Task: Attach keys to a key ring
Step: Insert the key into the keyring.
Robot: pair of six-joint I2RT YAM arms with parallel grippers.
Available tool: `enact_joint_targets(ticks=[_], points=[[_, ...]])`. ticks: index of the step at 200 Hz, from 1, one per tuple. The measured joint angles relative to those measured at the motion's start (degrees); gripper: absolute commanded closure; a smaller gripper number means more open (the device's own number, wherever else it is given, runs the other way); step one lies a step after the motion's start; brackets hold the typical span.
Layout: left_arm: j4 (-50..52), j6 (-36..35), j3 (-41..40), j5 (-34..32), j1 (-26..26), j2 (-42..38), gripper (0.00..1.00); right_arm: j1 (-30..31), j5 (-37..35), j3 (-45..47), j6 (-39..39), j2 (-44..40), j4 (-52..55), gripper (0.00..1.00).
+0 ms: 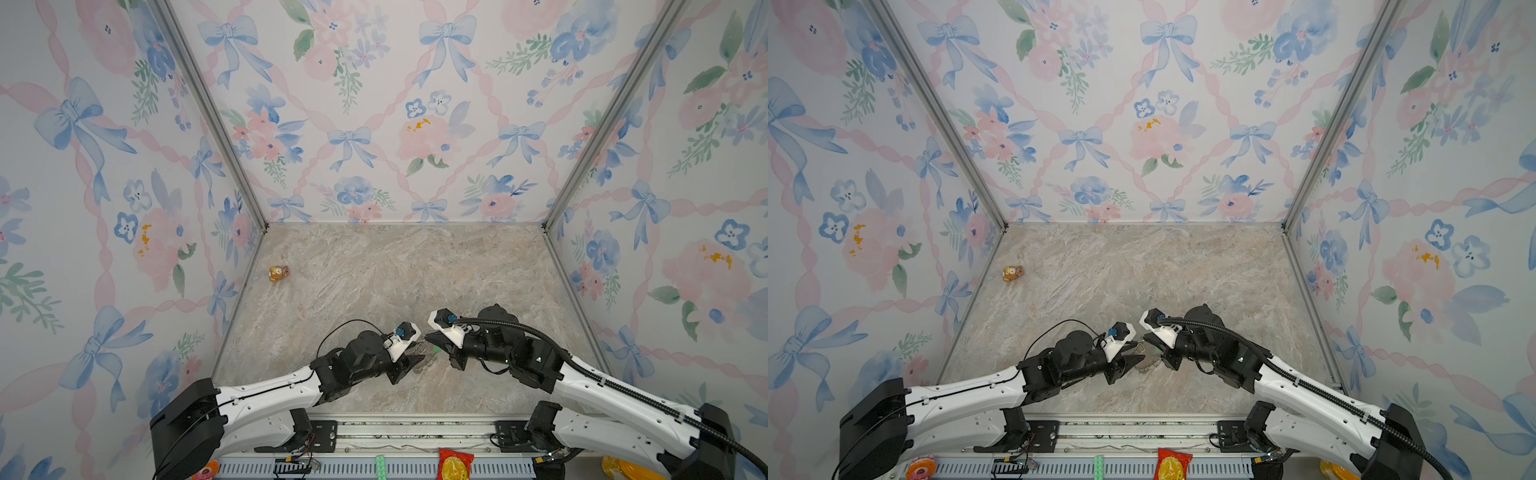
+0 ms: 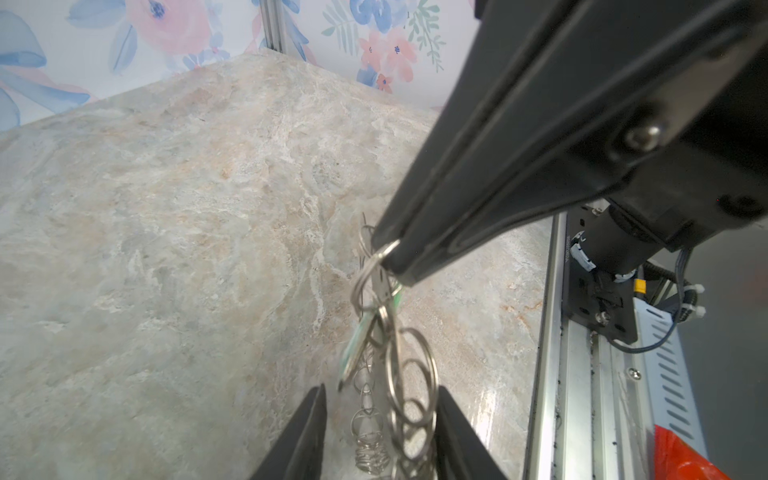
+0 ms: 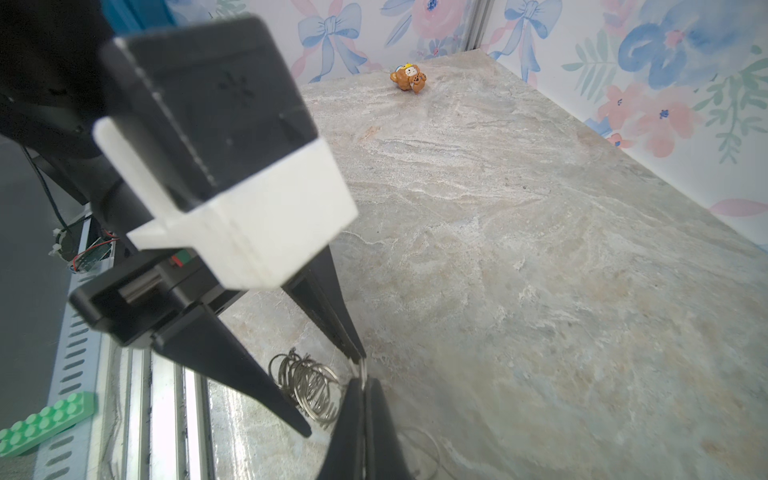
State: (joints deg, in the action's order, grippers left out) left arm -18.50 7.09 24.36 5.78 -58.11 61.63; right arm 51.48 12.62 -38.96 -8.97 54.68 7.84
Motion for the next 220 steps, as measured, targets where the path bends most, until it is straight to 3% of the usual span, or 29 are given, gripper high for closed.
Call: enact_joint_targets(ticks=[40,77,101,103,108,118,150,177,220], points=[[-0.28,-0.39,0.83,-0.2,-0.11,1.88,1.0,-0.02,-1.38,-0.57,0.74,0.85,0.11,0.97],[-0.87,-0.26,0.94,-0.61,-0.11,2.38,1.0,-0.46,-1.7,-0.7,1.99,0.79,0.0,0.84],[-1.05,-0.26,0.94,-0.7,-0.11,2.38,1.0,-1.27,-1.05,-0.79,2.29,0.11,-0.17,0.7],[-1.07,-0.26,0.92,-0.68,-0.11,2.38,1.0,-1.42,-1.03,-0.79,2.6,-0.02,-0.17,0.67],[-1.09,-0.26,0.92,-0.68,-0.11,2.38,1.0,-1.75,-0.9,-0.79,2.34,-0.35,-0.2,0.5],[-1.14,-0.26,0.81,-0.57,-0.09,2.29,1.0,-2.67,-0.98,-0.79,2.95,-1.42,-0.2,0.44],[-2.47,-0.07,-1.33,1.49,1.01,-0.07,1.0,-8.57,-0.61,-0.79,3.13,-6.99,0.04,0.43],[-6.6,1.66,-5.46,6.75,4.81,-5.86,1.0,-15.04,2.25,-0.7,4.11,-8.83,1.18,0.43],[-14.75,4.79,-7.58,18.12,10.1,-10.97,1.0,-15.76,8.7,-0.7,3.8,-7.06,5.42,0.42]])
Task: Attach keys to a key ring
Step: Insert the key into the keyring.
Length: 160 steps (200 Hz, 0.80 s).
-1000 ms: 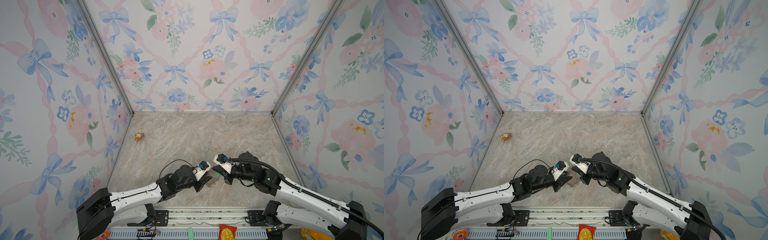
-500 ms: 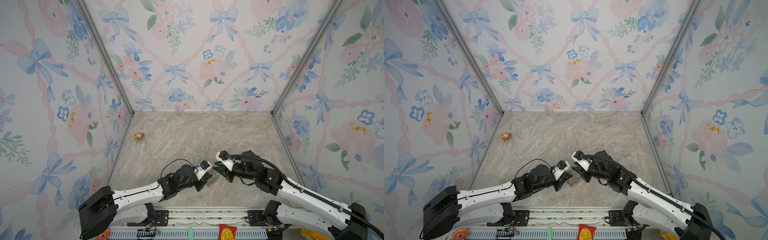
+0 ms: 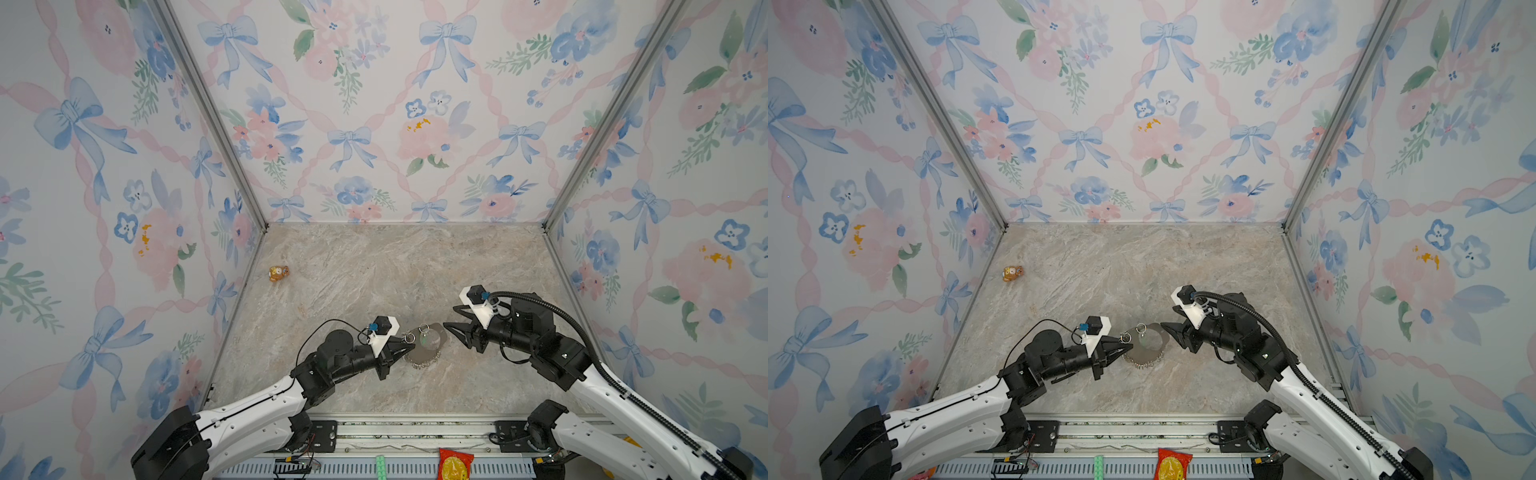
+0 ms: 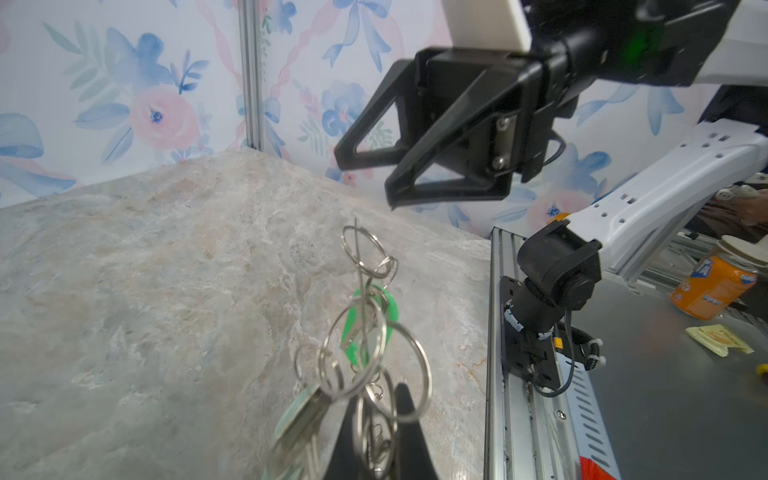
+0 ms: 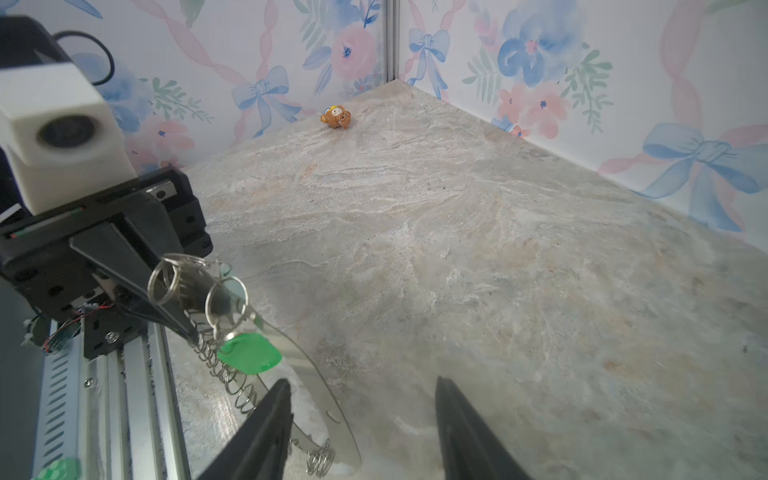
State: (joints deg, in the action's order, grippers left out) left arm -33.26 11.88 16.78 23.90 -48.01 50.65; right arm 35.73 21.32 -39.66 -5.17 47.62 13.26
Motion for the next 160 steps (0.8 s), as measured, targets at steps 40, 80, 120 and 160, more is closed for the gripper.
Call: enact_joint_targets(ticks=[40,80,120,160], points=[[-3.23,1.18,0.07,8.63,1.46,0.02,1.0,0.0,6.27,-7.63,-3.41,3.1,11.56,0.45],[-5.16,1.86,0.15,13.03,1.92,0.17,1.0,0.26,10.82,-11.78,-6.32,4.15,17.66,0.53],[-6.05,1.9,0.15,13.68,1.92,-0.76,1.0,3.15,12.52,-11.89,-8.52,6.43,21.73,0.68],[-6.56,1.9,0.13,13.62,1.92,-1.27,1.0,3.8,12.9,-12.09,-9.79,7.04,23.32,0.87]])
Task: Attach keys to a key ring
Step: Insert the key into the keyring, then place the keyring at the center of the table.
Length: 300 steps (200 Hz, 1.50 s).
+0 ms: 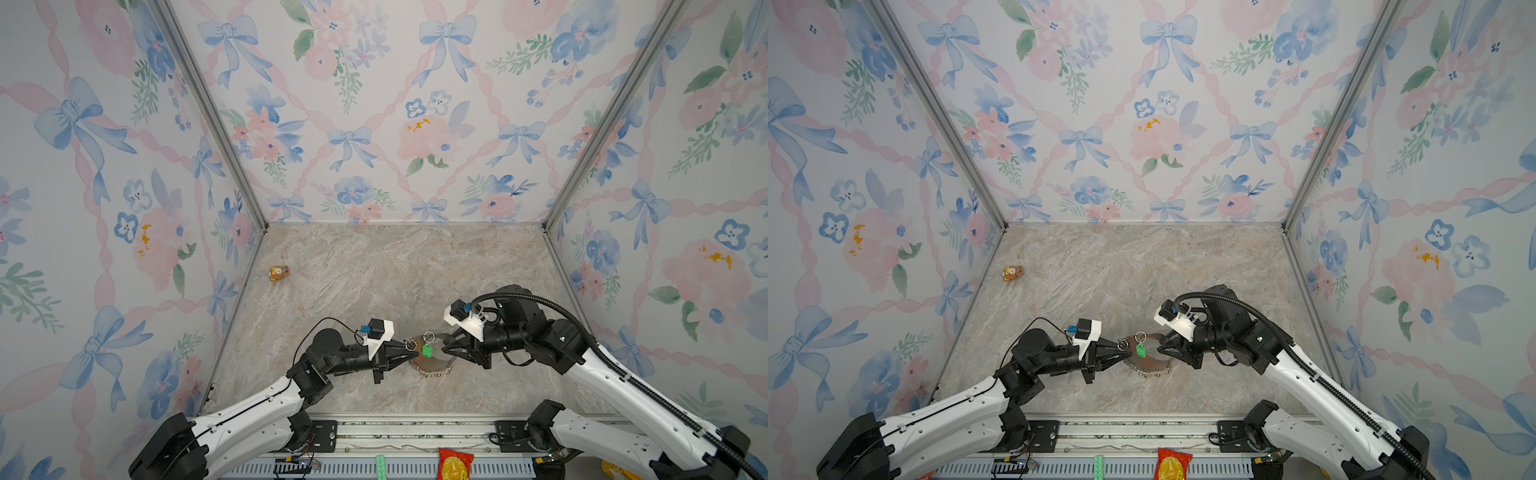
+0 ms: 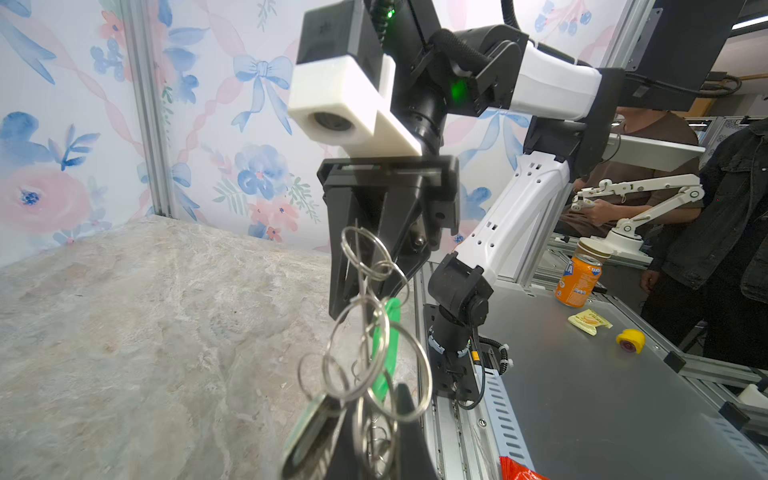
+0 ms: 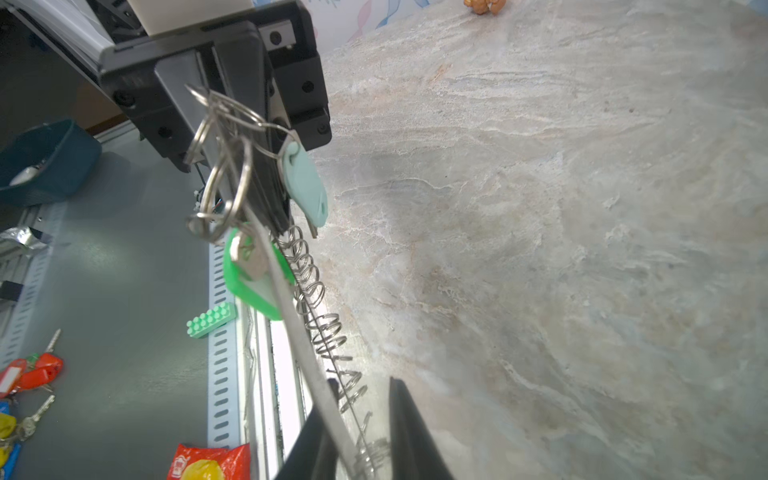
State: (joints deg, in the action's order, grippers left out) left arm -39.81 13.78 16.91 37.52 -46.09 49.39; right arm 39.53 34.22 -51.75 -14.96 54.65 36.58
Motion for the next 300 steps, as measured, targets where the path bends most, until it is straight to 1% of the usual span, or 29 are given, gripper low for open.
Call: enact_joint_targets(ticks=[36,43,51,65,75,84,104,119,134,148,161,178,197,232,269,300], points=[[-0.85,0.59,-0.55,-1.4,0.44,0.04,1.0,0.09,0.55,-0.02,-2.25,-0.07,0.61,0.98],[-1.18,0.68,-0.79,-1.73,0.42,0.04,0.93,0.09,0.5,-0.07,-2.27,-0.09,0.66,0.99],[-1.66,0.66,-1.05,-2.47,0.37,0.17,0.83,0.09,0.39,-0.22,-2.25,-0.07,0.79,1.0],[-1.84,0.59,-1.07,-7.06,0.57,0.9,0.65,0.39,0.37,-0.92,-1.42,0.31,1.44,1.0],[-1.18,0.5,-1.07,-11.26,0.83,1.55,0.59,0.72,-1.38,-2.16,-0.22,1.11,2.27,1.0],[0.09,0.48,-1.07,-15.21,1.01,1.9,0.55,0.7,-4.31,-4.07,0.7,2.69,3.67,1.0],[5.14,0.66,-0.61,-26.58,1.01,2.05,0.49,0.7,-14.36,-11.78,1.92,10.73,10.62,1.0],[10.03,1.05,0.55,-35.98,1.03,2.05,0.47,1.16,-25.18,-18.53,2.75,20.09,17.09,1.0],[14.23,1.33,1.77,-43.17,1.14,2.05,0.46,1.64,-35.85,-22.75,4.0,28.81,23.15,1.0],[17.09,1.49,2.4,-47.58,1.11,1.62,0.45,2.38,-43.32,-24.79,4.94,35.04,28.61,1.0],[18.88,1.51,2.43,-50.34,1.11,0.46,0.45,4.15,-47.65,-25.86,4.92,37.46,32.57,1.0],[20.2,1.51,2.38,-52.46,1.11,-1.31,0.44,8.04,-49.37,-28.59,3.76,37.35,36.85,1.0],[20.26,1.51,2.36,-54.1,1.11,-3.08,0.43,10.95,-50.12,-31.47,2.67,36.74,37.86,1.0],[20.33,1.51,2.12,-56.28,1.11,-4.44,0.42,8.68,-53.55,-32.89,2.71,40.09,41.92,1.0],[20.68,1.51,1.01,-58.47,1.11,-6.73,0.41,10.34,-54.34,-32.72,2.29,41.48,42.82,1.0],[20.7,1.53,0.39,-59.8,1.11,-8.2,0.4,9.18,-57.46,-32.92,2.25,43.32,42.86,1.0]])
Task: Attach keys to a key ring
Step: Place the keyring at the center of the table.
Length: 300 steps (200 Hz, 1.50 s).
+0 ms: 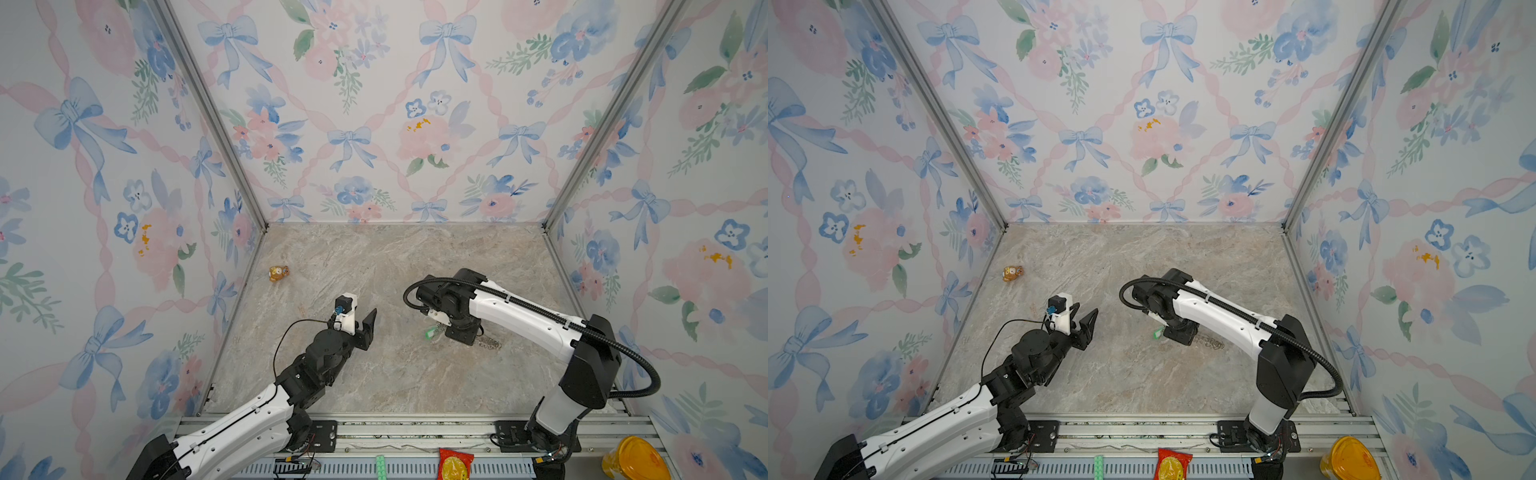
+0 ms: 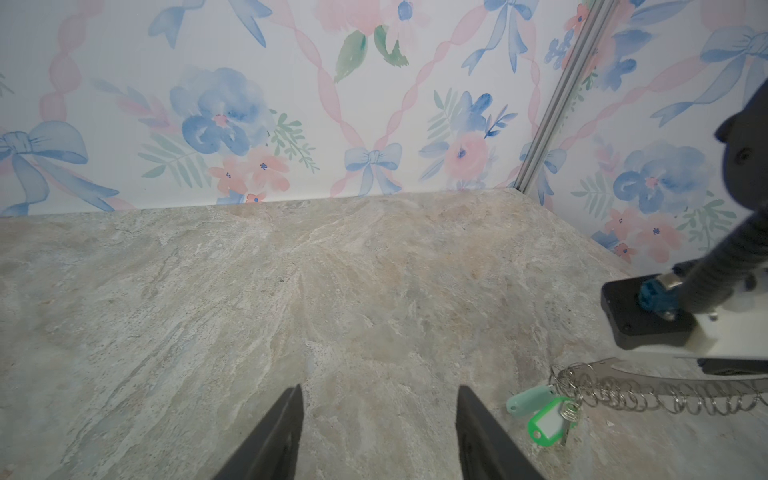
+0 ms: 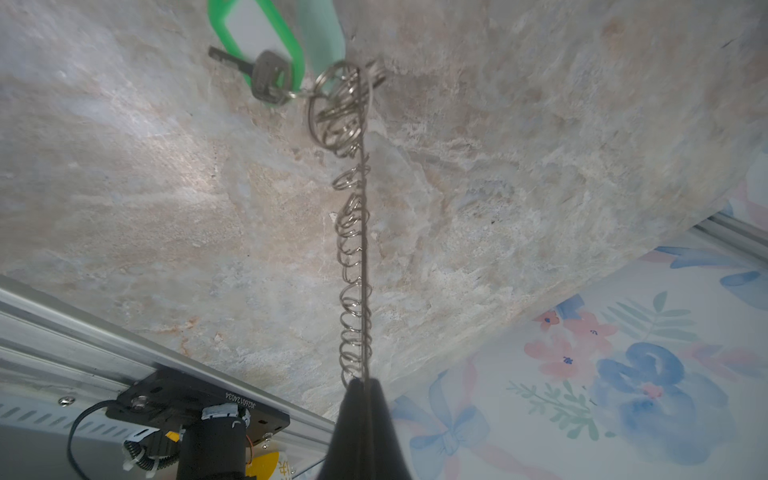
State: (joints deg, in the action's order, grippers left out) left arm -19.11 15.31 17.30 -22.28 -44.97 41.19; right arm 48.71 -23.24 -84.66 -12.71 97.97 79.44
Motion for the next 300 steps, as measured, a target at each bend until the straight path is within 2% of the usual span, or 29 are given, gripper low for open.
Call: enact_joint_targets(ticks=[46,95,124,157,188,220,233,256,300], points=[[0.0,0.48,-2.23,-3.1,0.02,-4.02,0.39,-2.34,-5.11,-7.19,-1.79,4.72,-2.38,1.0],[-0.02,1.42,-3.93,-6.45,0.09,-9.46,0.37,-4.02,-9.2,-20.52,-5.18,15.82,-7.74,1.0],[0.0,1.51,-4.46,-7.61,0.28,-10.95,0.36,-4.0,-10.36,-22.03,-5.77,19.56,-10.93,1.0],[0.0,1.53,-4.79,-8.07,0.37,-10.99,0.35,-3.98,-11.72,-13.97,-4.33,20.0,-15.28,0.99],[-0.04,1.53,-4.81,-8.22,0.44,-10.32,0.35,-3.15,-14.97,-3.54,-1.64,17.57,-18.99,0.88],[-0.04,1.53,-4.81,-8.35,0.63,-9.49,0.35,-1.22,-14.1,4.31,0.26,12.81,-19.82,0.77],[-0.04,1.53,-4.81,-8.44,0.76,-9.68,0.35,0.17,-13.18,6.54,1.11,11.26,-19.89,0.73],[-0.02,1.51,-4.83,-8.85,0.76,-10.38,0.34,2.05,-11.96,9.11,2.84,9.05,-19.54,0.71],[-0.02,1.51,-5.09,-9.46,0.81,-10.67,0.34,1.79,-10.86,13.33,5.97,4.09,-17.55,0.66]])
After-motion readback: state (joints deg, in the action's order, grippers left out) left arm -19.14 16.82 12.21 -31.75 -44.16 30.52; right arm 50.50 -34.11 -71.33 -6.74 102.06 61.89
